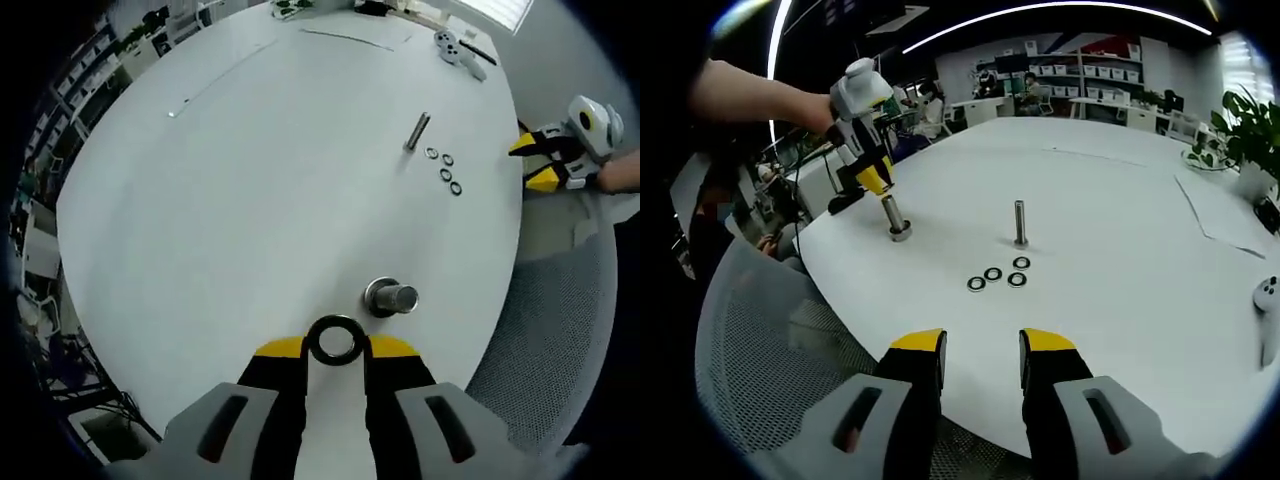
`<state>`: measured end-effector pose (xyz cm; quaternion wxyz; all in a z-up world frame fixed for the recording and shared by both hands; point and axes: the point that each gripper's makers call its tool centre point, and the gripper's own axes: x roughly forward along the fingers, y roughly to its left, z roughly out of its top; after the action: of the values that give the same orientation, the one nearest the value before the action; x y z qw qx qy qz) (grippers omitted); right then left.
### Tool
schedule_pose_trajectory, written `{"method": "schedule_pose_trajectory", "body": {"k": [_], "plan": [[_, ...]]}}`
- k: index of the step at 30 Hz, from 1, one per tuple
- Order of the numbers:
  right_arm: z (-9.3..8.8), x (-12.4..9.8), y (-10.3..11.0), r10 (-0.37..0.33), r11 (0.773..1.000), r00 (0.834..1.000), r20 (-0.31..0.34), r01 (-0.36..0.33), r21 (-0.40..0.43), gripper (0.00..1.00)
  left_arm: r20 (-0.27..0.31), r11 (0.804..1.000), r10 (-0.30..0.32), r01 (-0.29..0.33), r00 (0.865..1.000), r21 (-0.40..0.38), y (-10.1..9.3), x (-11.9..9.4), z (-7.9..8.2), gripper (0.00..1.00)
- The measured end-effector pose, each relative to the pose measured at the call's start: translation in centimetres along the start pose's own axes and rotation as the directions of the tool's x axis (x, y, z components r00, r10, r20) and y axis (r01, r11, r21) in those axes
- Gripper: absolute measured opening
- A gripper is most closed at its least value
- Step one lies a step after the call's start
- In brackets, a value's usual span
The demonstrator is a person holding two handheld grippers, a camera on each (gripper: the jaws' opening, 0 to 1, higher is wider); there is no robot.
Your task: Place the washer onto the threaded stud by aligning its center hole with the stud, sliding it down to the base, and recovering from edge contact or off-axis alignment until the washer reaches the visible bottom stop.
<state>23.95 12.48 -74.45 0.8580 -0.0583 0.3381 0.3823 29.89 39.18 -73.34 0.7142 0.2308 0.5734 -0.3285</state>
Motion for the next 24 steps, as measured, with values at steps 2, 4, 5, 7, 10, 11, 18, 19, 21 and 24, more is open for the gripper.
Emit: {"method": "schedule_pose_trajectory", "body": {"k": [2,4,5,7,10,11,18,19,21,24], "plan": [[0.0,0.0,0.0,-0.001,1.000,1.000,0.002,0.001,-0.001,0.32,0.001,1.000,-0.004,0.004,1.000,0.009,-0.3,-0.1,0.1,0.19],[0.0,0.0,-0.1,-0.002,1.000,1.000,0.002,0.002,0.000,0.32,0.001,1.000,-0.007,0.007,1.000,0.018,-0.6,-0.2,0.3,0.19],[0.0,0.0,-0.1,-0.003,1.000,1.000,0.002,0.003,0.001,0.32,0.001,1.000,-0.011,0.011,1.000,0.022,-0.9,-0.2,0.4,0.19],[0.0,0.0,-0.1,-0.005,1.000,1.000,0.003,0.005,0.002,0.32,0.002,0.999,-0.014,0.014,1.000,0.029,-1.1,-0.4,0.5,0.19],[0.1,-0.1,-0.1,-0.006,1.000,1.000,0.004,0.006,0.004,0.32,0.003,0.999,-0.014,0.014,1.000,0.032,-1.3,-0.6,0.7,0.19],[0.1,-0.1,-0.1,-0.006,1.000,1.000,0.005,0.006,0.004,0.32,0.007,0.999,-0.016,0.016,1.000,0.030,-1.3,-0.6,0.8,0.19],[0.1,-0.1,-0.1,-0.006,1.000,1.000,0.004,0.006,0.002,0.32,0.008,0.998,-0.028,0.028,1.000,0.049,-2.4,-0.7,1.3,0.19],[0.1,-0.1,-0.1,-0.005,1.000,1.000,0.005,0.005,0.003,0.32,0.008,0.998,-0.030,0.030,1.000,0.052,-2.5,-0.6,1.4,0.19],[0.1,-0.1,-0.1,-0.006,1.000,1.000,0.004,0.006,0.002,0.32,0.007,0.998,-0.031,0.031,0.999,0.061,-2.7,-0.4,1.5,0.19],[0.1,-0.1,-0.1,-0.007,1.000,1.000,0.006,0.007,0.002,0.32,0.007,0.997,-0.036,0.035,0.999,0.067,-2.9,-0.2,1.8,0.19]]}}
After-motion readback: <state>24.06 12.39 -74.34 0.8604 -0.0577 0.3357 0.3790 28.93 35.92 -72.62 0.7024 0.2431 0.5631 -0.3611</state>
